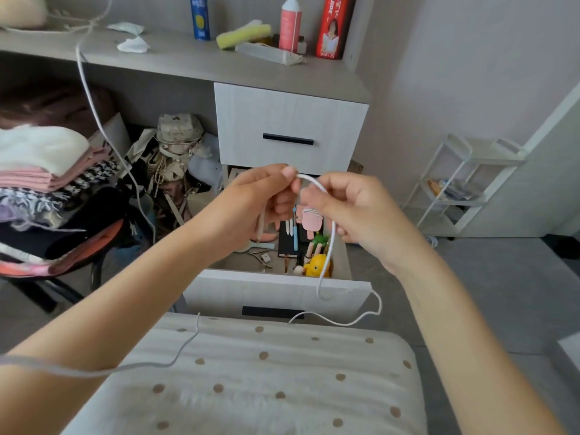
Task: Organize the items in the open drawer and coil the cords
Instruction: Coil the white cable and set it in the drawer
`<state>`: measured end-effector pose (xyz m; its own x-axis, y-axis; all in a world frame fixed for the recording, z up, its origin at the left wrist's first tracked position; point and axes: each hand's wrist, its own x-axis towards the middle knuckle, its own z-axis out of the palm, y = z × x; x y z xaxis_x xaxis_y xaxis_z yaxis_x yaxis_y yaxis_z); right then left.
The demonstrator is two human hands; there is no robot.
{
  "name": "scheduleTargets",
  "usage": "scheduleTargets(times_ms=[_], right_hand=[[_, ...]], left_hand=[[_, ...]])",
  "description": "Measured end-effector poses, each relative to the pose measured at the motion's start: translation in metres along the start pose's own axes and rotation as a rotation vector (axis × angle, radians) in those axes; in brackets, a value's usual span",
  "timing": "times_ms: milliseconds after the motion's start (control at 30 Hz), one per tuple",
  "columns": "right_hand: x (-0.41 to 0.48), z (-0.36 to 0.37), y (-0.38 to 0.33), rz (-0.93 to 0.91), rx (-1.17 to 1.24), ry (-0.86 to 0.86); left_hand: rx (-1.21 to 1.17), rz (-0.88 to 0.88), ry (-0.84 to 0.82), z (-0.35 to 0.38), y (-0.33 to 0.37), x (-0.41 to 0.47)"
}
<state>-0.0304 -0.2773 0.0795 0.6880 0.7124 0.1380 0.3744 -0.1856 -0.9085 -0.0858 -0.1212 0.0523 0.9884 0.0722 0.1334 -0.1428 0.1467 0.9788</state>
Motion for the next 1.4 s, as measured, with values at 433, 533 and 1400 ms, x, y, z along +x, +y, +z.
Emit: scheduleTargets(times_ms=[433, 533, 1400], right_hand=[[0.011, 0.019, 0.031, 0.081, 0.573, 0.212], [0.007, 0.015, 0.032, 0.053, 0.575, -0.014], [0.009, -0.035, 0.018, 0.058, 0.034, -0.46]], left_hand=[[-0.189, -0.295, -0.057, 0.03, -0.031, -0.005], [-0.143, -0.332, -0.052, 0.034, -0.031, -0.004], [0.519, 0.166, 0.003, 0.003, -0.016, -0.02]])
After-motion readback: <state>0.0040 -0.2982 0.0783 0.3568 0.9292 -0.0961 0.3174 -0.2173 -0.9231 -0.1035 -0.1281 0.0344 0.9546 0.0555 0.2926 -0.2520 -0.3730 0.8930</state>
